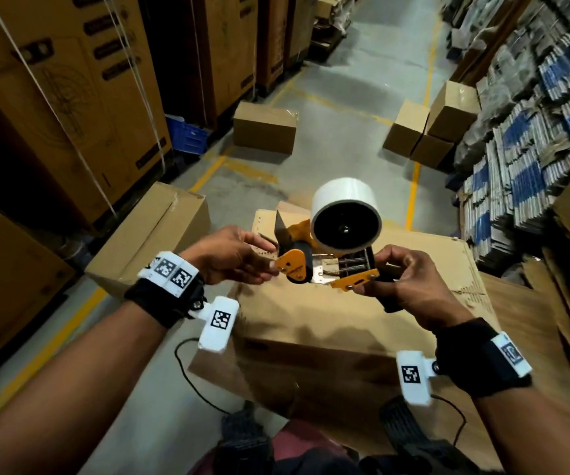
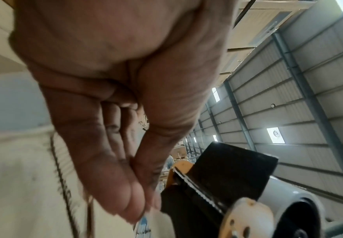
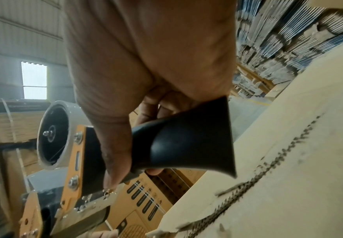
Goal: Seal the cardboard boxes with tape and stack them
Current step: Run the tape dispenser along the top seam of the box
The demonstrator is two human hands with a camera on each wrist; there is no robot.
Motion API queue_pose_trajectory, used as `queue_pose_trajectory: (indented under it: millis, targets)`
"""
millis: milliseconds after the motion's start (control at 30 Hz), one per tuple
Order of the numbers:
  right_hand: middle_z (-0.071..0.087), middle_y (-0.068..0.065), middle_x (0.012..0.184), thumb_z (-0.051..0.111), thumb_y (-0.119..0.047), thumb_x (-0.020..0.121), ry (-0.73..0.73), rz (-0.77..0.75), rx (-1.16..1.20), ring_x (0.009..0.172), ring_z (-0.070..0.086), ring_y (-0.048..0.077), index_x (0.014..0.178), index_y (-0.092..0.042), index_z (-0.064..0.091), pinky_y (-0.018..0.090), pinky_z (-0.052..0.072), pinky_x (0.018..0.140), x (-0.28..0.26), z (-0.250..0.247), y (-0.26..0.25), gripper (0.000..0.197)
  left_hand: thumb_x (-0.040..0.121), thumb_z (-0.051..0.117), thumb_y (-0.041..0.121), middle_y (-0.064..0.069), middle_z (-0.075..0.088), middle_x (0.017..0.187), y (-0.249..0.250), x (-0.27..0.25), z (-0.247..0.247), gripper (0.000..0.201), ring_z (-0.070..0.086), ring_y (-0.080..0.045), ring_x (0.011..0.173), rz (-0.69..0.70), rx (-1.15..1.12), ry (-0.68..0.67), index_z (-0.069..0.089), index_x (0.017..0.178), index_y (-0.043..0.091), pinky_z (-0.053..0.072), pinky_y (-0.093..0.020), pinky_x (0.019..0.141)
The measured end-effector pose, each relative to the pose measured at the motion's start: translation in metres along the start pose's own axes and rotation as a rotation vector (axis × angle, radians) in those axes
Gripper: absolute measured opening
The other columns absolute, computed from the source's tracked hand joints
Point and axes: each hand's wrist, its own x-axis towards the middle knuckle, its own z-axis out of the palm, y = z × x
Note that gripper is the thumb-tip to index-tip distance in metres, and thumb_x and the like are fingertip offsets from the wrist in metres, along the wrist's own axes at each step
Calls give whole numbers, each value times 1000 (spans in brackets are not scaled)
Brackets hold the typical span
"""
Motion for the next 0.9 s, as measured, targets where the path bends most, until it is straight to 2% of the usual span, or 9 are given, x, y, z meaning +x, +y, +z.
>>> queue_pose_trajectory:
  millis: [200, 333, 400, 467, 500, 567, 733, 833, 900]
  targets:
    - [66, 3, 69, 93, 7, 62, 13, -35, -113, 59, 55, 9, 79, -8, 59, 14, 42, 51, 22, 8, 1, 41, 84, 76, -5, -25, 77, 98, -6, 4, -72, 54, 72, -22, 65, -92, 67, 129, 53, 131, 5, 59, -27, 52]
    - [64, -3, 66, 94, 7, 61, -8, -16, -187, 58, 56, 7, 77, -11, 57, 14, 42, 50, 36, 23, 5, 44, 75, 81, -2, -20, 76, 91, -9, 15, -99, 65, 42, -15, 54, -148, 194, 98, 51, 131, 11, 37, -24, 42]
    - [68, 5, 69, 94, 7, 59, 2, -18, -241, 63, 60, 13, 73, -17, 58, 19, 46, 51, 43, 31, 9, 46, 80, 83, -1, -16, 77, 89, -13, 25, -107, 61, 39, -13, 55, -162, 249, 103, 53, 131, 14, 37, -24, 44]
    - [71, 18, 77, 94, 8, 57, 14, -8, -273, 71, 66, 20, 69, -22, 59, 37, 59, 62, 49, 34, 13, 48, 84, 82, 2, -14, 78, 93, -19, 34, -113, 56, 38, -12, 55, -172, 281, 103, 54, 130, 17, 34, -25, 47]
    - [71, 22, 81, 93, 9, 57, 22, -4, -279, 74, 67, 22, 68, -24, 60, 47, 61, 71, 51, 35, 15, 48, 86, 82, 3, -13, 79, 96, -23, 38, -114, 55, 36, -12, 55, -174, 291, 102, 54, 130, 18, 30, -26, 49]
    - [71, 25, 83, 92, 11, 56, 28, 3, -289, 73, 67, 23, 67, -23, 60, 52, 60, 76, 54, 35, 16, 48, 87, 82, 4, -14, 79, 101, -30, 45, -113, 54, 35, -11, 54, -172, 298, 99, 54, 131, 20, 25, -27, 52]
    - [72, 14, 77, 93, 10, 54, 41, 29, -326, 72, 65, 21, 73, -13, 60, 45, 58, 68, 55, 36, 22, 45, 81, 89, 13, -2, 72, 80, -40, 59, -103, 53, 39, -10, 58, -118, 386, 162, 61, 124, 26, 28, -24, 49]
    - [76, 15, 83, 94, 9, 57, 44, 38, -287, 66, 64, 15, 76, -9, 60, 24, 51, 53, 53, 36, 26, 42, 82, 88, 17, -3, 69, 87, -40, 61, -101, 51, 44, -14, 72, -78, 402, 195, 62, 125, 27, 32, -27, 56]
    - [77, 13, 84, 94, 9, 58, 39, 30, -272, 66, 65, 11, 75, -9, 60, 17, 47, 52, 54, 33, 26, 42, 82, 87, 17, -7, 72, 94, -39, 58, -106, 50, 45, -15, 75, -55, 390, 189, 62, 125, 27, 33, -28, 58]
